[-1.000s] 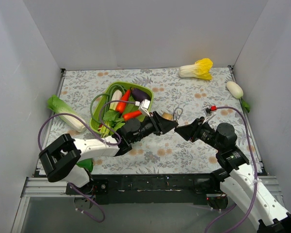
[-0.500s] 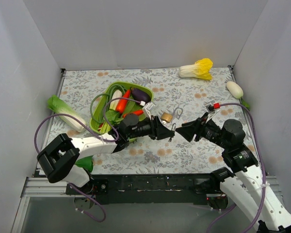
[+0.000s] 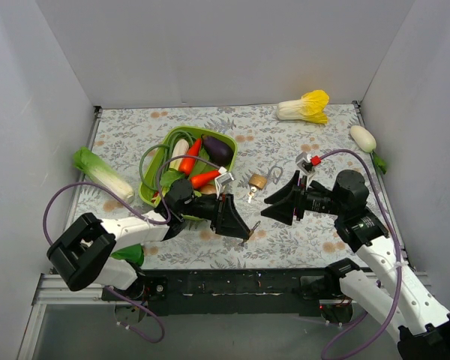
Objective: Unlock with the key
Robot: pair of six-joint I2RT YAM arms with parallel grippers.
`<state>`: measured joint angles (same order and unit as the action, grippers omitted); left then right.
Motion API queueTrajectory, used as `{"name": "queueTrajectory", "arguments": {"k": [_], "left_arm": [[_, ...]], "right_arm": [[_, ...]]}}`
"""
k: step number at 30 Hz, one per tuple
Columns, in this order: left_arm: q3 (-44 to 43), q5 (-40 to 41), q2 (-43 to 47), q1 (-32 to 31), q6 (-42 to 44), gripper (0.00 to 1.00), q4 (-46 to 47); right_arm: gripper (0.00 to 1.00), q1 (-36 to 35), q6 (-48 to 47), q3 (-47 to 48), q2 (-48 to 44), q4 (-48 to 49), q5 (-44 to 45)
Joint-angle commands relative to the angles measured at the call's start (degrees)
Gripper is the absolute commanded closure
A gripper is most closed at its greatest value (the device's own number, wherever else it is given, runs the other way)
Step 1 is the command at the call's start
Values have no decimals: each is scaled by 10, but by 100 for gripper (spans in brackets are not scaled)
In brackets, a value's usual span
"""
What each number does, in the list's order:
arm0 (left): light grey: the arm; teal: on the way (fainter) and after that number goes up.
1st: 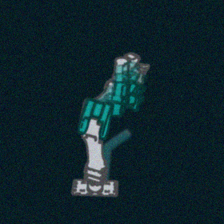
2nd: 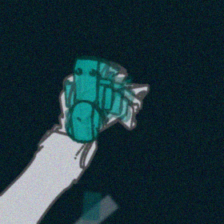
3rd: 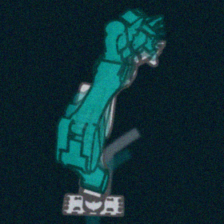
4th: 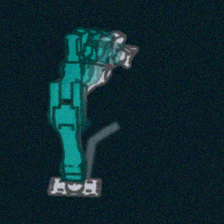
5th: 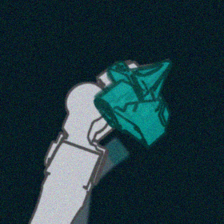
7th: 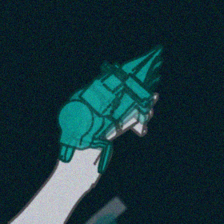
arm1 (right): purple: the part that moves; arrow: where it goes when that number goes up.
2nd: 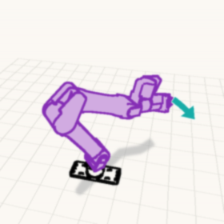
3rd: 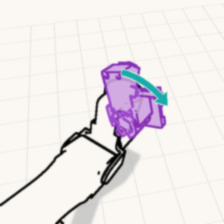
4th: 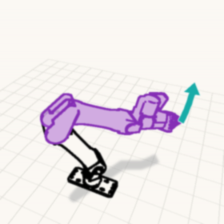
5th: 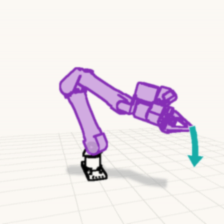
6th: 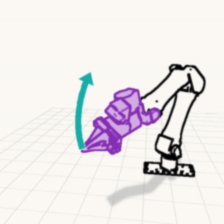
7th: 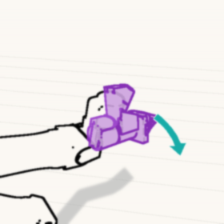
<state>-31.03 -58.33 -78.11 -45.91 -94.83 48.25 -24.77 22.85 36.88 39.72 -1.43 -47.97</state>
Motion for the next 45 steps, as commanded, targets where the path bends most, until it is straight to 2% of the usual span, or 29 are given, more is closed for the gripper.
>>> {"name": "queueTrajectory", "arguments": {"k": [1, 5, 19, 25, 29, 34, 38, 45], "left_arm": [[4, -89, -14, 3, -73, 100, 130], [4, -94, -22, 3, -98, 100, 159], [5, -78, -22, 3, -84, 100, 127], [5, -65, -20, 3, -70, 100, 112], [6, -59, -13, 3, -54, 100, 88], [7, -43, -2, 3, -21, 100, 53], [4, -27, 6, 3, 8, 100, 19], [-24, 79, 35, 3, 136, 100, -183]], "right_arm": [[36, -4, 10, -15, -9, 72, -92], [36, -12, 16, -32, -11, 102, -95], [36, -89, -8, -37, 8, 79, -85], [40, -113, -14, -37, 5, 64, -76], [56, -116, -13, -42, 4, 60, -72], [65, -118, -14, -38, 12, 52, -65], [80, -118, -17, -32, 22, 38, -56], [93, -118, -37, -5, 56, -47, -1]]}}
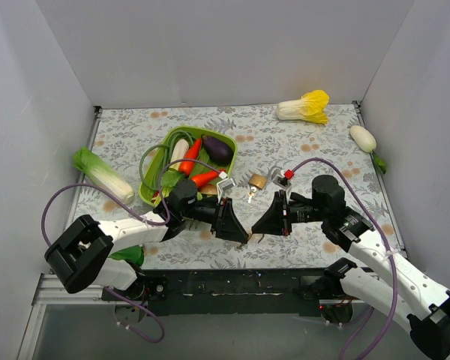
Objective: Unlock with the key
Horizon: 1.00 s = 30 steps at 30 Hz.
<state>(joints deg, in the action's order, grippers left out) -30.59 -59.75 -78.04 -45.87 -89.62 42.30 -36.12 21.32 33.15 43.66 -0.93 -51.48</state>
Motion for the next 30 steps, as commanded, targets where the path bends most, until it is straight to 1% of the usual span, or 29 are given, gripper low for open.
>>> {"name": "queueTrajectory", "arguments": {"k": [1, 2, 3, 5, 6, 9, 12, 17, 19, 21, 22, 24, 25, 26, 27, 28, 30], "left_arm": [[-33, 109, 39, 3, 97, 100, -146], [-43, 158, 41, 3, 127, 100, -170], [-48, 177, 43, 2, 139, 100, -219], [-53, 227, 53, 3, 165, 100, -251], [-58, 278, 56, 3, 173, 100, -283], [-66, 355, 55, 3, 187, 100, -318], [-72, 381, 40, -3, 187, 100, -318], [-87, 407, 9, -26, 190, 100, -322], [-90, 412, -10, -30, 183, 100, -322], [-92, 416, -31, -38, 176, 100, -323], [-96, 420, -39, -40, 171, 100, -324], [-100, 417, -53, -48, 165, 100, -325], [-103, 416, -69, -48, 161, 100, -325], [-103, 412, -75, -51, 160, 100, -325], [-102, 414, -82, -52, 159, 100, -325], [-103, 416, -91, -52, 157, 100, -326], [-108, 421, -105, -54, 157, 100, -337]], "right_arm": [[94, -4, -22, 34, 20, -59, 52], [94, -4, -24, 36, 21, -69, 59], [95, -4, -24, 37, 24, -72, 64], [95, -4, -23, 38, 27, -78, 81], [95, -4, -23, 37, 28, -79, 88], [95, -4, -18, 36, 38, -94, 139], [95, -4, -8, 32, 59, -100, 185], [92, -4, 20, 19, 75, -91, 207], [91, -4, 30, 16, 69, -96, 236], [85, -1, 33, 12, 64, -108, 279], [79, 2, 34, 10, 62, -120, 292], [71, 14, 36, -1, 54, -130, 320], [61, 18, 40, -4, 50, -139, 326], [56, 30, 43, -7, 39, -144, 332], [52, 34, 48, -11, 32, -152, 363], [45, 39, 56, -14, 23, -168, 385], [41, 52, 64, -19, -15, -179, 434]]}}
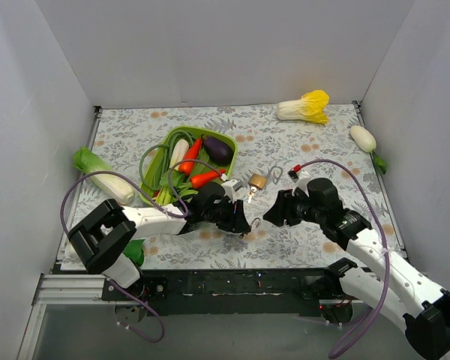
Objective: Unlock with the key
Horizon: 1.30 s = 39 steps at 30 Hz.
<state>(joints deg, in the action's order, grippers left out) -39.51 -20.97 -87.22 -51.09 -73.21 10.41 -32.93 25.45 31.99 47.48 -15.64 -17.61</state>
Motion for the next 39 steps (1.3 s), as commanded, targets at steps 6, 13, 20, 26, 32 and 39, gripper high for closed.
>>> {"name": "queueTrajectory", "arguments": {"k": [6, 13, 20, 26, 32, 39], "left_arm": [[-38, 43, -56, -8, 0, 100, -33], [-135, 144, -130, -52, 23, 100, -120], [-254, 239, -225, -96, 18, 100, -202], [-367, 293, -307, -99, 13, 100, -240], [-494, 349, -413, -98, 29, 100, -297], [-626, 402, -491, -99, 42, 100, -362]], "right_arm": [[35, 36, 24, 8, -112, -56, 145], [34, 34, 21, 20, -125, -69, 172], [29, 35, 23, 42, -167, -70, 251], [28, 35, 21, 58, -212, -65, 307], [28, 36, 15, 75, -235, -77, 335], [28, 36, 18, 76, -247, -92, 342]]}}
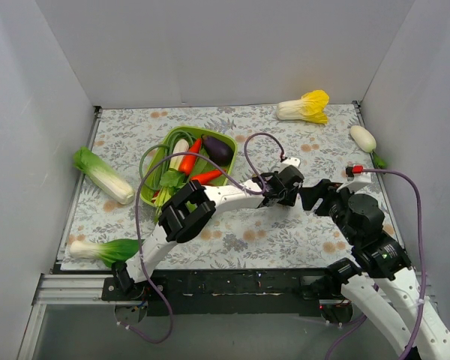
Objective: Unlock with the key
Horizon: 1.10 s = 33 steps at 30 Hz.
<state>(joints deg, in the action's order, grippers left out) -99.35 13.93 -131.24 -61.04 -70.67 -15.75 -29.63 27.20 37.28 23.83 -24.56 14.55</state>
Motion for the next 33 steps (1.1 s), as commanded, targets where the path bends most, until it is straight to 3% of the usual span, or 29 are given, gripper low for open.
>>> {"name": "queueTrajectory", "arguments": {"k": [1, 5, 7, 16, 17, 19, 26, 33], "left_arm": [[-41, 59, -55, 1, 19, 99, -106], [-55, 59, -63, 0, 20, 89, -108], [-55, 53, -59, 1, 21, 72, -105], [-70, 44, -22, -9, 62, 21, -77], [-67, 49, -16, -12, 64, 10, -74], [-46, 56, 11, -19, 77, 2, -51], [112, 60, 155, -15, 75, 2, 65], [232, 40, 326, 74, 2, 2, 105]], "right_arm": [[28, 3, 2, 22, -14, -4, 21], [28, 2, 4, 17, -18, -4, 20], [28, 2, 4, 17, -18, -5, 19], [27, 3, 0, 20, -14, -7, 27], [27, 2, -2, 22, -14, -8, 29], [27, 2, -6, 27, -14, -7, 34], [28, 3, -24, 59, 11, 8, 44], [28, 2, -35, 68, 24, 21, 51]]}}
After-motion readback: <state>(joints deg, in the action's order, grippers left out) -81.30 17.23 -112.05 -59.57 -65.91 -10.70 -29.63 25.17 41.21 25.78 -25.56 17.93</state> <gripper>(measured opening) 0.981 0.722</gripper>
